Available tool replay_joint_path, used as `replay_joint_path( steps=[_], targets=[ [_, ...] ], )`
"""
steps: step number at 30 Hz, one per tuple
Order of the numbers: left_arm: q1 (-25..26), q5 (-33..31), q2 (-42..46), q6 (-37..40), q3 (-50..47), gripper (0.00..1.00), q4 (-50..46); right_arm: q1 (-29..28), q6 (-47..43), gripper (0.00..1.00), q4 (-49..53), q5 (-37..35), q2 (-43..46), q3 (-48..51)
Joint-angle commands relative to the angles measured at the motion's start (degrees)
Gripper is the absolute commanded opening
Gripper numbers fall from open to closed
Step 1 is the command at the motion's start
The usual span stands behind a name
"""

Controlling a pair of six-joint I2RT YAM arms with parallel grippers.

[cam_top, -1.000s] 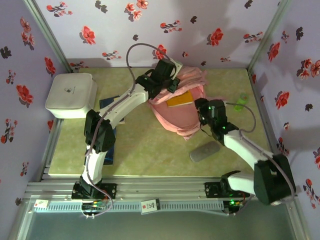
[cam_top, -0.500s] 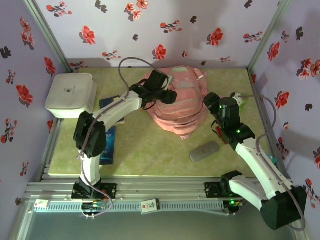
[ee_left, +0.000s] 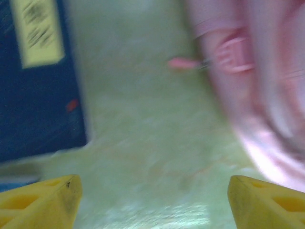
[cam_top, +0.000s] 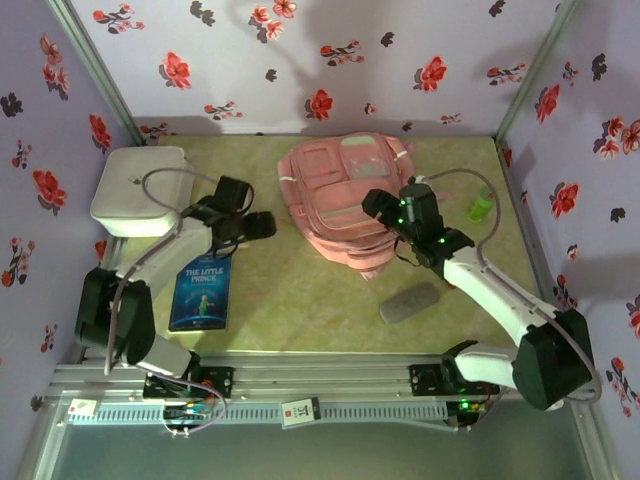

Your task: Pack books, pencil case, and school supplies into a backpack

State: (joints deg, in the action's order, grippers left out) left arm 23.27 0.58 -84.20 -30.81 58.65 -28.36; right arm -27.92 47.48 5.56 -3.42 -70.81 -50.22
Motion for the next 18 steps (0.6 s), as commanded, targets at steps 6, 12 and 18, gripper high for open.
replay_joint_path(
  steps=[6,12,18],
  targets=[
    [-2.4,-8.1,6.0,-7.7,-13.8,0.89,-5.8,-2.7,-1.2,0.83,-3.4,0.4,-4.5,-4.6],
    [-2.1,-6.3,4.6,-11.3,-17.2,0.89,-4.7,-3.5,-0.3,0.83,-3.5,0.8,-6.9,-5.7],
    [2.2,-0.2,1.6,-15.8,-16.3,0.89,-1.0,-3.6,0.8,0.83,-3.7,1.1,-9.1,-6.8]
  ],
)
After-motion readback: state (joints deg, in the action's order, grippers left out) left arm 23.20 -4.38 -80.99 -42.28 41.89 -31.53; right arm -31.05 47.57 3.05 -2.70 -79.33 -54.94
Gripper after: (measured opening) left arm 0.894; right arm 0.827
